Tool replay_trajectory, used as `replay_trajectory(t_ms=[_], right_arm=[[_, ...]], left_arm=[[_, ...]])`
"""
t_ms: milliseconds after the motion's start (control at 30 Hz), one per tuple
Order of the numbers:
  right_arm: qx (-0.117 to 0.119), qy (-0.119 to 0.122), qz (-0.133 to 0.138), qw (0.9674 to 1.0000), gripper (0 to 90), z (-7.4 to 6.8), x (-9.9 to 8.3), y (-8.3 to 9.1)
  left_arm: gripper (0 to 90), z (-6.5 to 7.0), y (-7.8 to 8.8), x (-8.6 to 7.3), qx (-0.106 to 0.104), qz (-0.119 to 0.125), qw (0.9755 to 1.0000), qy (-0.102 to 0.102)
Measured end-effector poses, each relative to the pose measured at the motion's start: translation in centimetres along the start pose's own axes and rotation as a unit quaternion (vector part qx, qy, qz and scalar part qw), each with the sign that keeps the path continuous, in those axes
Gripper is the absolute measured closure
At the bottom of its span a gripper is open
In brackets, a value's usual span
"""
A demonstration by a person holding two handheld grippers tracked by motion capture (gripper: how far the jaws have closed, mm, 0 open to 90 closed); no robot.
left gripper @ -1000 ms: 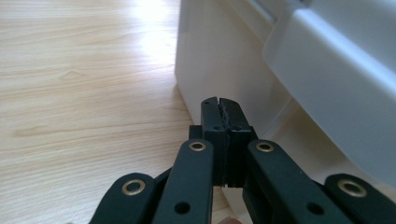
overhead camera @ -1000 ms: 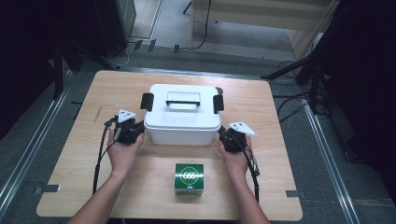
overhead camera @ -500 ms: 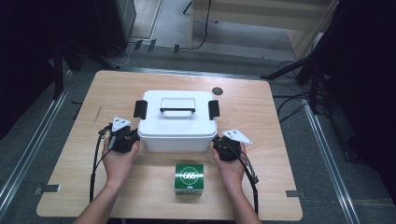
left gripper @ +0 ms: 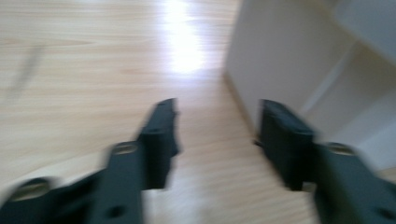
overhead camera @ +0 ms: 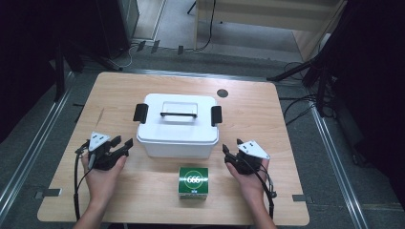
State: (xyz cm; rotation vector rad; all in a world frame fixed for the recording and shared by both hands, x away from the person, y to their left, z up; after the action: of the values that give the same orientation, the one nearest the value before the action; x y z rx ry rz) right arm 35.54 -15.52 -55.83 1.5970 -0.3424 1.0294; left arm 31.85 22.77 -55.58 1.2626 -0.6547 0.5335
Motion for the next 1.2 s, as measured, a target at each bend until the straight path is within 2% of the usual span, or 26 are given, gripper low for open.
replay_trajectory(t_ms=[67,167,233,333,433,567,700,767,833,867,1000,1100,1133,1200], right_arm=[[-0.022,0.018,-0.006,0.9996,36.1,0.9,-0.1,0.6],[-0.041,0.046,-0.005,0.9981,35.8,2.1,0.0,1.5],[-0.035,0.047,-0.003,0.9983,34.5,2.6,0.1,1.9],[-0.019,0.053,-0.009,0.9984,30.0,2.7,0.2,2.3],[-0.001,0.059,-0.019,0.9981,24.0,2.7,0.5,2.9],[0.03,0.064,-0.027,0.9972,14.3,2.8,1.4,3.5],[0.043,0.08,-0.039,0.9951,12.7,2.9,2.4,3.8],[0.064,0.084,-0.047,0.9933,12.7,2.7,3.2,4.2],[0.074,0.102,-0.057,0.9903,12.2,2.3,3.8,4.5],[0.078,0.117,-0.063,0.988,12.2,2.1,4.1,4.7],[0.089,0.142,-0.08,0.9826,11.7,1.9,5.3,5.1],[0.106,0.16,-0.099,0.9765,11.7,1.8,6.2,5.2],[0.111,0.169,-0.108,0.9734,11.7,1.9,6.5,5.2],[0.108,0.182,-0.116,0.9705,11.8,2.0,7.0,5.2]], left_arm=[[27.4,-0.8,0.7,-0.7,0.004,0.001,1.0,0.005],[15.9,-2.3,1.7,-1.7,0.003,0.006,0.9998,0.02],[10.1,-3.1,2.1,-2.2,-0.008,0.006,0.9997,0.023],[0.0,-4.0,2.5,-2.8,-0.018,0.011,0.9997,0.013],[0.0,-5.0,2.7,-3.2,0.002,0.013,0.9998,0.016],[0.0,-5.8,2.2,-3.8,0.016,0.006,0.9998,0.011],[0.0,-6.3,1.7,-4.4,0.034,0.005,0.9994,0.003],[0.0,-6.4,1.6,-4.5,0.034,0.01,0.9993,0.008],[0.0,-6.3,1.8,-4.4,0.04,0.024,0.9989,0.003],[0.0,-6.3,1.8,-4.4,0.042,0.024,0.9988,0.001],[0.0,-6.2,1.6,-4.4,0.051,0.024,0.9984,-0.007],[0.0,-6.3,1.6,-4.4,0.048,0.028,0.9985,-0.003],[0.0,-6.3,1.6,-4.4,0.048,0.027,0.9985,-0.002],[0.0,-6.2,1.6,-4.5,0.051,0.028,0.9983,-0.005]])
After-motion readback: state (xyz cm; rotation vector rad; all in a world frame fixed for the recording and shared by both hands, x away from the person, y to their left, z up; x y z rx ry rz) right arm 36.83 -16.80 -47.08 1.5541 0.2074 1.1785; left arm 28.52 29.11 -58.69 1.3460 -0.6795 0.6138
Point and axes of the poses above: each handheld gripper's, and its own axes: y roughly backward along the jaws, x roughly out of its top, z roughly to its right, the point moved 8 cm from there along -y, roughly forward along the jaws, and after that the axes turned 14 degrees about -z, right-handed, at the moved point
